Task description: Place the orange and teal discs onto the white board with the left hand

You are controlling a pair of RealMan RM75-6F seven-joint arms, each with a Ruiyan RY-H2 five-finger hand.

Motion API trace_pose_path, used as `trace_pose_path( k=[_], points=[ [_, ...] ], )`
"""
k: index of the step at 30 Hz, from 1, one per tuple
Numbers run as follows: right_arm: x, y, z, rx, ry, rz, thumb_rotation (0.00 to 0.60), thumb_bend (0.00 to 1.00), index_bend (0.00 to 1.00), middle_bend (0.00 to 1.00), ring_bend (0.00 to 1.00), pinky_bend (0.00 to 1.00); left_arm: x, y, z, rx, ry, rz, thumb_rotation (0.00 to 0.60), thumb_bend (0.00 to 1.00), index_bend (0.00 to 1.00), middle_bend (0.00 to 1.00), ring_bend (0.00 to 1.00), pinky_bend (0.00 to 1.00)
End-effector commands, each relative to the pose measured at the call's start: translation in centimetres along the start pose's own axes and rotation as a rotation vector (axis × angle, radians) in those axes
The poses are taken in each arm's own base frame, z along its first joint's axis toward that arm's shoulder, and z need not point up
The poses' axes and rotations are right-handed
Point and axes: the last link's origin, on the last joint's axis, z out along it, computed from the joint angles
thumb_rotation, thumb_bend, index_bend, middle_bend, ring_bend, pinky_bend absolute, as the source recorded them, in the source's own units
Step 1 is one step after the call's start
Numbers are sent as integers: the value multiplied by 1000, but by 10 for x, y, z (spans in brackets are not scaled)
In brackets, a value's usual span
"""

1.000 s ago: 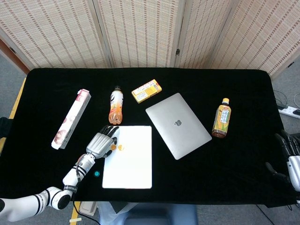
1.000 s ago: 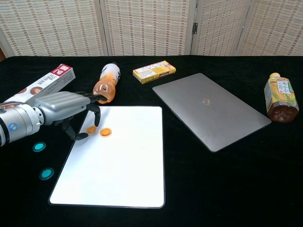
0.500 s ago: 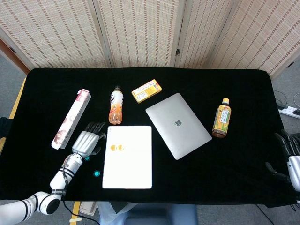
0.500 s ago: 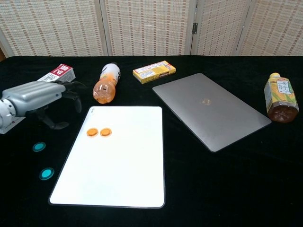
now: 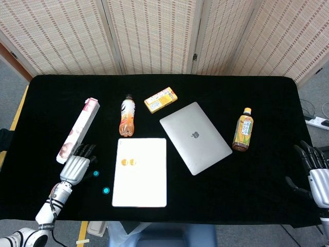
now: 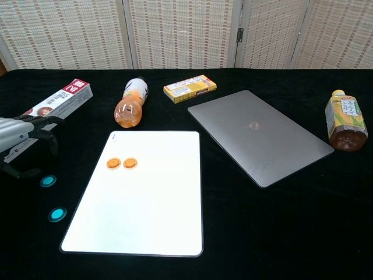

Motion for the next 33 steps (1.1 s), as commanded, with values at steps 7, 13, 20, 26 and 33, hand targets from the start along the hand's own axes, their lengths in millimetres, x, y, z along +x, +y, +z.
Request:
trace_pose_path(
  k=[7, 13, 20, 26, 33],
  points=[
    [0, -1, -2, -1, 7, 1, 600, 325, 0, 0, 0, 0, -15, 0, -3, 5, -22, 0, 600, 407, 428, 67, 0, 0],
    [1, 1, -6, -10, 11, 4, 600, 324, 0, 0, 0, 0, -19, 2, -6, 2, -27, -6, 600, 407, 430, 66, 0, 0],
    [1, 0, -7, -6, 15, 3, 600, 324, 0, 0, 0, 0, -26, 4, -6, 3, -50, -12, 600, 407, 429, 67, 0, 0],
    [2, 1, -8, -8, 18, 3, 600, 324, 0, 0, 0, 0, -30, 2, -6, 14, -60, -14, 600, 407, 430, 67, 0, 0],
    [2, 0, -8, -6, 18, 2, 600, 324, 0, 0, 0, 0, -30, 0, -4, 20, -58, -18, 600, 408, 442, 67, 0, 0]
  ],
)
